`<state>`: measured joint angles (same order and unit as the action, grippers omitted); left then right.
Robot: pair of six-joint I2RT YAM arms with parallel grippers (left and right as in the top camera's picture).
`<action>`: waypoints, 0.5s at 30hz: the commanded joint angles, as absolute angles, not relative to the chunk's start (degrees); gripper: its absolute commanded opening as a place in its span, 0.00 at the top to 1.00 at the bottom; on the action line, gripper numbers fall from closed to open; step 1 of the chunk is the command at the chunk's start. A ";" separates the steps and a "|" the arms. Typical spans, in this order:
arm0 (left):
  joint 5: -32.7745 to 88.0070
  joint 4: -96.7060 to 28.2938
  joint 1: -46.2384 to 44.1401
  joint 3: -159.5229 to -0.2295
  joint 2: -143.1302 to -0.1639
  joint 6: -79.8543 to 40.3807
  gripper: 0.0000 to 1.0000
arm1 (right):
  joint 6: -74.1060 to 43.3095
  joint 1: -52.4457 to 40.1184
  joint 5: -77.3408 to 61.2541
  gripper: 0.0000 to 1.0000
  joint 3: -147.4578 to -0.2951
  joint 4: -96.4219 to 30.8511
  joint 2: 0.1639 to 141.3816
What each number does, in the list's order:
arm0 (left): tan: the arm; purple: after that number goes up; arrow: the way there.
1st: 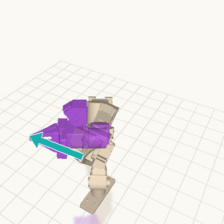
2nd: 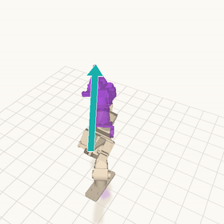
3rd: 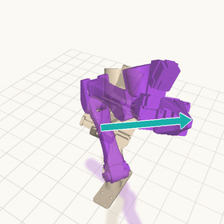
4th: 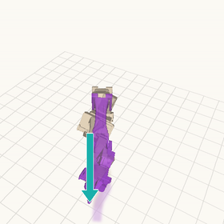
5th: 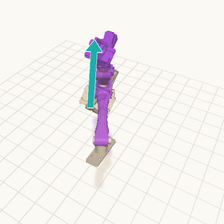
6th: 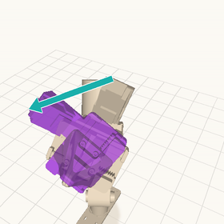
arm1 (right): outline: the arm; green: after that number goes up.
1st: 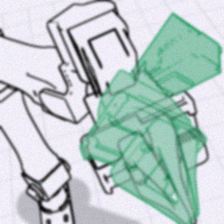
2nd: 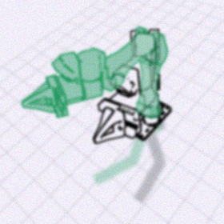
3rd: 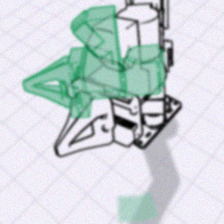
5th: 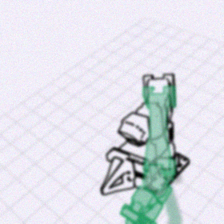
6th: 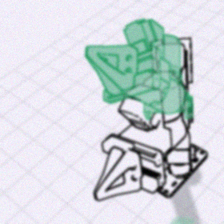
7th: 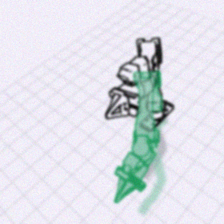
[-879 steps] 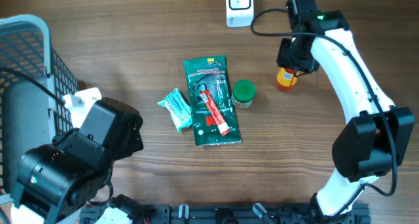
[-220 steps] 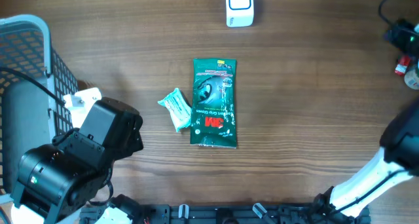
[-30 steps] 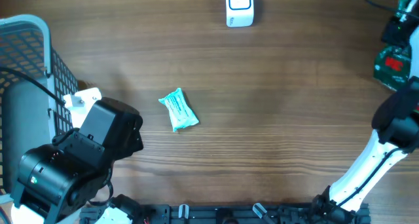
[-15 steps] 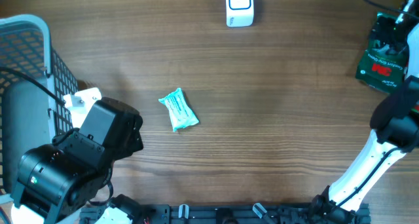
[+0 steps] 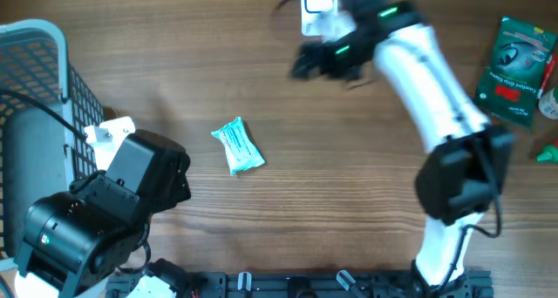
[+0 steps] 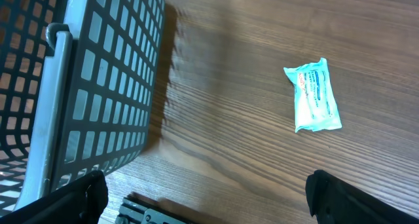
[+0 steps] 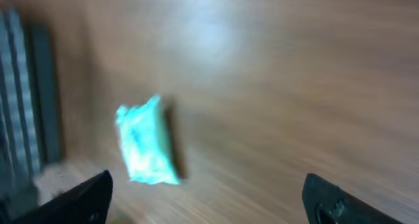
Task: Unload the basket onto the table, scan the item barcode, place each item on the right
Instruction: 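Reach the right gripper to the Zappy wipes pack and grasp it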
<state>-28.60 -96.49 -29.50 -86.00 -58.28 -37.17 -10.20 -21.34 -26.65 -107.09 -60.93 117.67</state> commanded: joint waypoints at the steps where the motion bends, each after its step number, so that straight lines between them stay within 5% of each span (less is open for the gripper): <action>1: -28.73 -96.49 -29.34 -86.04 -58.11 -37.93 0.00 | -10.98 -31.97 -25.61 0.07 -100.82 -55.37 118.83; 7: -28.73 -96.49 -29.34 -86.04 -58.13 -37.93 0.00 | -19.07 -45.60 -8.91 0.10 -96.99 -48.64 118.89; 15: -28.73 -96.49 -29.34 -86.04 -58.13 -37.93 0.00 | -28.73 -55.11 10.96 0.33 -96.99 -41.30 124.29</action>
<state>-28.60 -96.47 -29.50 -86.00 -58.28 -37.17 -23.64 -54.22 1.37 -97.10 -41.93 119.24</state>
